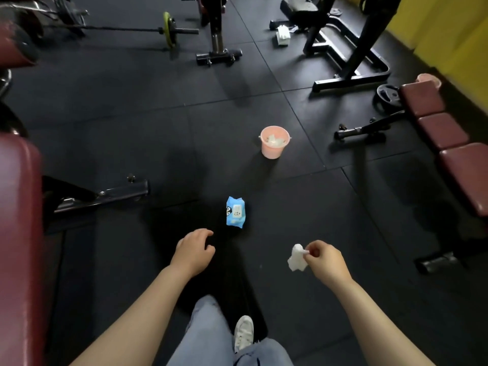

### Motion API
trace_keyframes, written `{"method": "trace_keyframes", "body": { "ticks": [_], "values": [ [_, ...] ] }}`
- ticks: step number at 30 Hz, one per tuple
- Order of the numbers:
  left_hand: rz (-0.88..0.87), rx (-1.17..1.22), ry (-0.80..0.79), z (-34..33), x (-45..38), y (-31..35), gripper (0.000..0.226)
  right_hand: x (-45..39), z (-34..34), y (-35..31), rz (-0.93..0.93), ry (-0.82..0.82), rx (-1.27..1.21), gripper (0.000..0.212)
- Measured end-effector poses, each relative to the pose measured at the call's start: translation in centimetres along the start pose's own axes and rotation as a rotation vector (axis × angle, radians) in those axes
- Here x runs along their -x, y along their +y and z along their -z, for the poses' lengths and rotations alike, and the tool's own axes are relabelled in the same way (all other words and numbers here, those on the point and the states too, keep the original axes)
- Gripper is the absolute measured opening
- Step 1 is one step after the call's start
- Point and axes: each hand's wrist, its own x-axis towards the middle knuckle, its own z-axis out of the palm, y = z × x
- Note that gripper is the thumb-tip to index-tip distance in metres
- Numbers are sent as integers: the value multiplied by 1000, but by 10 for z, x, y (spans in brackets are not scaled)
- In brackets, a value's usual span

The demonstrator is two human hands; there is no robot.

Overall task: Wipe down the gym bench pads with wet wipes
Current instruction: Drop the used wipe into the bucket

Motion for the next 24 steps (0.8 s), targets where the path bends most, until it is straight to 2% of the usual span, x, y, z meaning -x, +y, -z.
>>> {"method": "trace_keyframes", "body": {
  "ticks": [10,19,24],
  "values": [
    [-24,-27,-53,40,-160,53,49,-146,38,-65,-16,-21,31,17],
    [-74,-57,-68,109,-306,104,48,-283,86,-147,-50,20,-51,11],
    [-83,-31,-56,133,-383,141,48,-375,120,-183,6,30,-42,12]
  ]
}}
